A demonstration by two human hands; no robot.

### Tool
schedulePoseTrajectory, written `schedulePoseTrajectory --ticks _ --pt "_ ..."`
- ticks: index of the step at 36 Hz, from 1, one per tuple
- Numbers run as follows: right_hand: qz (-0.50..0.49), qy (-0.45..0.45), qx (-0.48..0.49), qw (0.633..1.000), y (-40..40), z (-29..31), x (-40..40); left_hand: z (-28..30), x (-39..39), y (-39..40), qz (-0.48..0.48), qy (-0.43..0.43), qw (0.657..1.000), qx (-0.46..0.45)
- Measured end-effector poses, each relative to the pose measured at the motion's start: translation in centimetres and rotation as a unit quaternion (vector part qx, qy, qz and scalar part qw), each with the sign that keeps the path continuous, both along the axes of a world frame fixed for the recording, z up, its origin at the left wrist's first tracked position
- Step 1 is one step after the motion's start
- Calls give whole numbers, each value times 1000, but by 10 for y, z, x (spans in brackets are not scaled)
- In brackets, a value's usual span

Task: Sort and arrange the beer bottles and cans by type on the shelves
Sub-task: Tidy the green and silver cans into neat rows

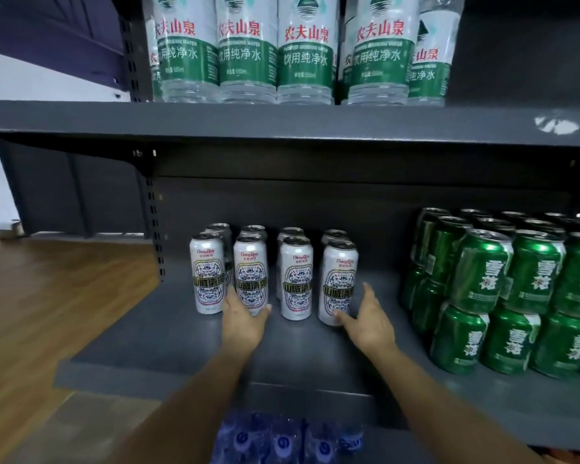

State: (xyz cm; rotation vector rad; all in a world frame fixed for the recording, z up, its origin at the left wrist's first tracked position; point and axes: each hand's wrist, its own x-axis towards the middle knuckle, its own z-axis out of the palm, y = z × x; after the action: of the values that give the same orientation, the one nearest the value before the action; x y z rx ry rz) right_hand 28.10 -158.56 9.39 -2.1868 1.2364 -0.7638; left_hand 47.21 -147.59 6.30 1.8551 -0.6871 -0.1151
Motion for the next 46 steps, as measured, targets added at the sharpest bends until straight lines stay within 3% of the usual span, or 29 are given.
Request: schedulePoseTrajectory --ticks 7,18,28,39,41,43,46 --pt "-26 -26 39 999 -16 1 21 -8 38 -16 -17 24 999 -22" --pt "-45 -53 25 997 -20 -17 35 -9 43 -38 -31 39 998 -24" --pt "-48 -36 -3 998 -27 -17 38 -4 47 -31 -5 1 999 37" --pt "-55 -63 -2 996 -25 -20 40 4 44 -25 -46 24 998 37" --pt "-111 -68 -91 987 -18 -14 38 4 44 -24 -46 29 998 37" --pt "-144 -93 -239 956 -12 -2 39 5 45 -23 -50 29 997 43" --pt "-103 -82 -375 918 -9 22 46 8 47 -22 -60 27 996 57"
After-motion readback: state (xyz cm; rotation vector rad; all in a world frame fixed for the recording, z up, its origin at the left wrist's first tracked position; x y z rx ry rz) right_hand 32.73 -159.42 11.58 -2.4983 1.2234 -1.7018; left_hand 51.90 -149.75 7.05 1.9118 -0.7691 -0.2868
